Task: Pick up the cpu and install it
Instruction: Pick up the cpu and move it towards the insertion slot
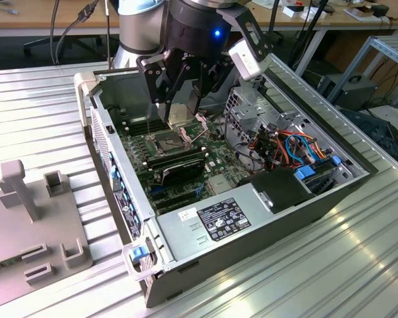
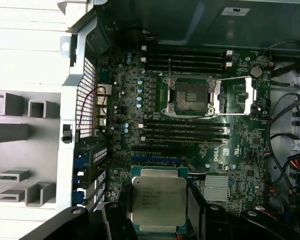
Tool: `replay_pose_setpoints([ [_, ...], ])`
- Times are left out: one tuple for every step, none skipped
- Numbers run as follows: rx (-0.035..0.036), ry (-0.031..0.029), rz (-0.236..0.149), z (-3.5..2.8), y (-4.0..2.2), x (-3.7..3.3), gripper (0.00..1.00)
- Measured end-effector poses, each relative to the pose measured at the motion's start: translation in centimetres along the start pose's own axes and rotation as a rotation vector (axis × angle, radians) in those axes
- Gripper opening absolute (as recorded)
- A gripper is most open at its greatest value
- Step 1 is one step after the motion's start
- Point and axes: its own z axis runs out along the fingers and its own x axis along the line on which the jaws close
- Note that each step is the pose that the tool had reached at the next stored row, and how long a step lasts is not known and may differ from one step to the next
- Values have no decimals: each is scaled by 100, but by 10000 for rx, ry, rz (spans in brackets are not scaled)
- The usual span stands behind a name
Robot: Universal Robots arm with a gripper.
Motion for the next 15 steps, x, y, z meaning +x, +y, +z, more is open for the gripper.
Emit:
replay_pose_setpoints([
  [0, 0, 1, 0, 0, -1, 54],
  [0, 0, 1, 0, 0, -8, 54],
  [0, 0, 0, 0, -1, -15, 54],
  [1, 0, 0, -1, -1, -15, 54],
  [1, 0, 1, -1, -1, -15, 54],
  [0, 0, 0, 0, -1, -15, 54],
  [0, 1, 0, 0, -1, -16, 54],
  [0, 0, 0, 0, -1, -16, 54],
  [0, 0, 0, 0, -1, -16, 54],
  [0, 1, 0, 0, -1, -16, 54],
  [-1, 0, -1, 0, -1, -20, 54],
  [0, 0, -2, 1, -1, -24, 54],
  [0, 0, 0, 2, -2, -32, 54],
  [0, 0, 0, 2, -2, -40, 54],
  [0, 0, 0, 4, -3, -58, 54],
])
